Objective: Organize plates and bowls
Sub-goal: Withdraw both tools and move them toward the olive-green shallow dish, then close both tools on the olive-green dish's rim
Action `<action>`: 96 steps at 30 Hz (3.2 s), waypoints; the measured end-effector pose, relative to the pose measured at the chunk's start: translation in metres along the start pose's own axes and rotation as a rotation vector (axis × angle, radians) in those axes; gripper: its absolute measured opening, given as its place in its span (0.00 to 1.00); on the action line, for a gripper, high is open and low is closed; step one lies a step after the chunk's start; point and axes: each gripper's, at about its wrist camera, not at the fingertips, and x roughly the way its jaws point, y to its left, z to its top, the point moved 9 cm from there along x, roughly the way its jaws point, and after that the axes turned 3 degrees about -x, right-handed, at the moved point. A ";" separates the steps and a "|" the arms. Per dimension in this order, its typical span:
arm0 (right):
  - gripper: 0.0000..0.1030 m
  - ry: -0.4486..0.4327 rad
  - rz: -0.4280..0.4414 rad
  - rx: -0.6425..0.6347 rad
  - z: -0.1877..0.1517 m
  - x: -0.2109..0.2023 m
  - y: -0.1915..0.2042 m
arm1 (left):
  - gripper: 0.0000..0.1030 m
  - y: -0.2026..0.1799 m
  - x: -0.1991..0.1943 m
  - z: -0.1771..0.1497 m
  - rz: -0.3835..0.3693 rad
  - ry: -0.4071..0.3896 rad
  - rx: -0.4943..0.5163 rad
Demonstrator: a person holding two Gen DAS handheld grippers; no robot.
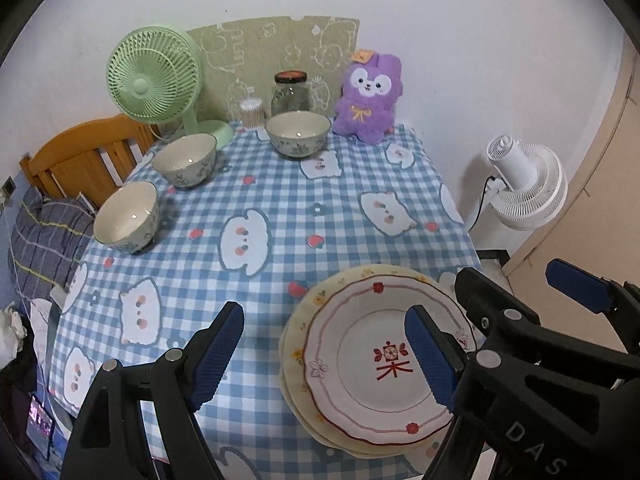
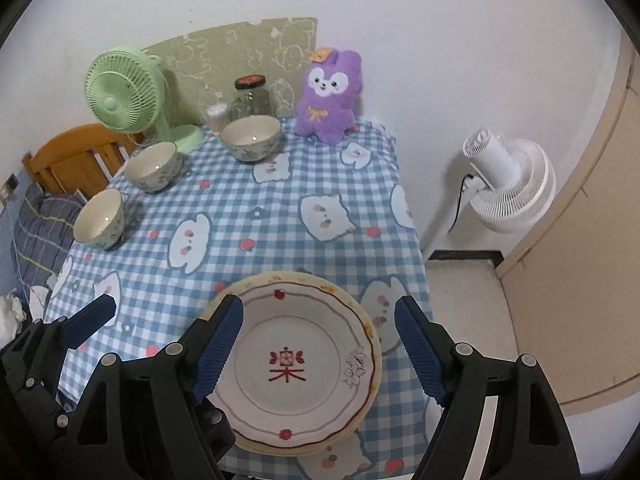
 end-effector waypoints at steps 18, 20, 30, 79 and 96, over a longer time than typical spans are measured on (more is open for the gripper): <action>0.79 -0.058 -0.020 0.069 0.043 -0.027 0.064 | 0.81 0.062 -0.029 0.043 0.000 -0.053 0.043; 0.79 -0.056 -0.026 0.077 0.048 -0.027 0.073 | 0.81 0.072 -0.028 0.048 -0.008 -0.051 0.047; 0.78 -0.048 -0.018 0.097 0.070 -0.017 0.124 | 0.78 0.117 -0.020 0.070 -0.030 -0.038 0.071; 0.62 0.084 0.047 0.059 0.125 0.153 0.315 | 0.66 0.324 0.136 0.110 0.069 0.091 0.052; 0.21 0.207 0.060 0.047 0.106 0.215 0.335 | 0.28 0.340 0.184 0.092 0.062 0.181 0.052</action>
